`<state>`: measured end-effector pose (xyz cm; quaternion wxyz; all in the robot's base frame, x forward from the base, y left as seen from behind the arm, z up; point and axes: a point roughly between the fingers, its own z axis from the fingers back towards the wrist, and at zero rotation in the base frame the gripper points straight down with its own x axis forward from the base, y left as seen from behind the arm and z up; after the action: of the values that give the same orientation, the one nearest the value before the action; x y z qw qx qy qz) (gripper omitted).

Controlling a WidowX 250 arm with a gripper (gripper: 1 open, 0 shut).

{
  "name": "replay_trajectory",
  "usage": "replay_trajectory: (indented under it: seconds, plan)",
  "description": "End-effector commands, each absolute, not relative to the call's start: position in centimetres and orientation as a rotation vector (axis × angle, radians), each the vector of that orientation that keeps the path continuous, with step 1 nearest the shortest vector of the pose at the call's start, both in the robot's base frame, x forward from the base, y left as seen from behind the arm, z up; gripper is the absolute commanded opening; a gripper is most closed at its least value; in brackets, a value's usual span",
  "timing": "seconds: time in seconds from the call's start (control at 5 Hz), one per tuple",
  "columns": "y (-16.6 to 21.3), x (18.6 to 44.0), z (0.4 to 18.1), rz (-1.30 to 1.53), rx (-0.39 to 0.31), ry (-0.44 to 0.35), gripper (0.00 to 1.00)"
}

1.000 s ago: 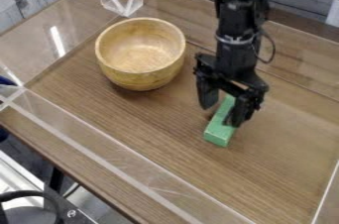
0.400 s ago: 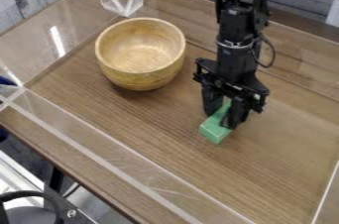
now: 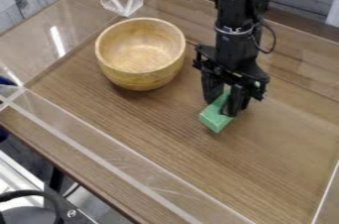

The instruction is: Put the green block in the brown bowl

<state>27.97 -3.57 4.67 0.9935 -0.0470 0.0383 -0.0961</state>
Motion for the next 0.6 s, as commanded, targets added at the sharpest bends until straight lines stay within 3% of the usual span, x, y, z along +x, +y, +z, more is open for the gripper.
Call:
replay_trajectory:
  seconds: [0.0,0.4]
  plan:
    - [-3.1,29.3,7.8,-0.188,-0.095,-0.021,0.0]
    - [-1.9,29.4,10.0,-0.17,-0.092,-0.057,0.0]
